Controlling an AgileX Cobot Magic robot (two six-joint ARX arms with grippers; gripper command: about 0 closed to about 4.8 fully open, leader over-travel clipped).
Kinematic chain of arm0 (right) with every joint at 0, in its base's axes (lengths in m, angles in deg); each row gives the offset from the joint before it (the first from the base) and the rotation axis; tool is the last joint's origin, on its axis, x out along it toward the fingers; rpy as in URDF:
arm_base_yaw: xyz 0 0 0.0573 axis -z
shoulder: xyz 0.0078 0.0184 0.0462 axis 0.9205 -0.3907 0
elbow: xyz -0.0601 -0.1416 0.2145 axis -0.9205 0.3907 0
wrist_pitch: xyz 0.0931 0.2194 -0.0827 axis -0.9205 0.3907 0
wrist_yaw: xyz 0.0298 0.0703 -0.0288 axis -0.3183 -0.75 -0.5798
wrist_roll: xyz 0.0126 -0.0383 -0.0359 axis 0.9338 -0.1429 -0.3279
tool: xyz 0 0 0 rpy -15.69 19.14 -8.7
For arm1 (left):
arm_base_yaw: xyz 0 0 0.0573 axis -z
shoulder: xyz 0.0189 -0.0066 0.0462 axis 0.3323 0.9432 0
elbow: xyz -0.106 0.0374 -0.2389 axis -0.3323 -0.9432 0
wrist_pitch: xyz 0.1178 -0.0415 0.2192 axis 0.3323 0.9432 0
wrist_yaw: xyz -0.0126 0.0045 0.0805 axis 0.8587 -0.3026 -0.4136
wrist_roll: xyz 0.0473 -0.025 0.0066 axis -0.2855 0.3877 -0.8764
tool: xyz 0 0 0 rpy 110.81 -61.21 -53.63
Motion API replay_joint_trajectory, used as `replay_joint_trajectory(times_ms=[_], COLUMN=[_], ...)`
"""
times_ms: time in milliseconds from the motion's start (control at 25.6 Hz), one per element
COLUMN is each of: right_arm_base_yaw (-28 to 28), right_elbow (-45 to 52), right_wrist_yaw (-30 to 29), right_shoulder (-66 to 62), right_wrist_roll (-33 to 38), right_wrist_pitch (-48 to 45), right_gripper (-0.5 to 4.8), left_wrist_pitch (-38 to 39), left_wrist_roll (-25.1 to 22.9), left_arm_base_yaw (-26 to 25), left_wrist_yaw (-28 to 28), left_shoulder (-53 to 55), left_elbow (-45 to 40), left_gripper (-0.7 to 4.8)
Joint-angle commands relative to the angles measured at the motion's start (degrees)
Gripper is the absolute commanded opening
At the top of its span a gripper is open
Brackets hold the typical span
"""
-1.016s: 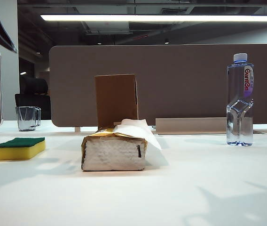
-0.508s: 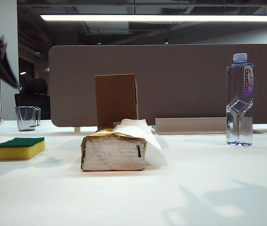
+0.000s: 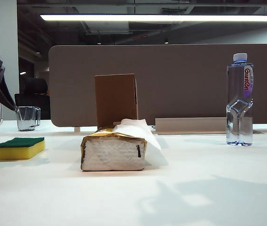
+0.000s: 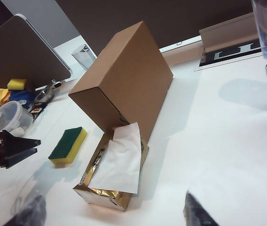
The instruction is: Move the sponge from left to right to wipe the table, avoiding obstacles on the table, and finally reaching the bottle of mineral water.
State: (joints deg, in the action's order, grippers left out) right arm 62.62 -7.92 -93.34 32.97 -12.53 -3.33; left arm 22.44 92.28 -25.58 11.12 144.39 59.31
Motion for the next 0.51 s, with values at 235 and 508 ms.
replay_joint_trajectory(times_ms=[235, 508], right_arm_base_yaw=[-0.04, -0.04], right_elbow=[-0.31, -0.31], right_wrist_yaw=[-1.44, -1.62], right_shoulder=[-0.90, -1.38], right_wrist_roll=[-0.31, -0.11], right_wrist_pitch=[-1.88, -1.88], right_gripper=[3.79, 3.78], left_wrist_pitch=[-3.56, -0.90], left_wrist_roll=[-0.28, -1.81], left_arm_base_yaw=[0.00, 0.07], left_wrist_yaw=[-0.04, -0.02], left_shoulder=[3.78, 10.45], left_elbow=[1.90, 7.98], left_gripper=[4.79, 4.79])
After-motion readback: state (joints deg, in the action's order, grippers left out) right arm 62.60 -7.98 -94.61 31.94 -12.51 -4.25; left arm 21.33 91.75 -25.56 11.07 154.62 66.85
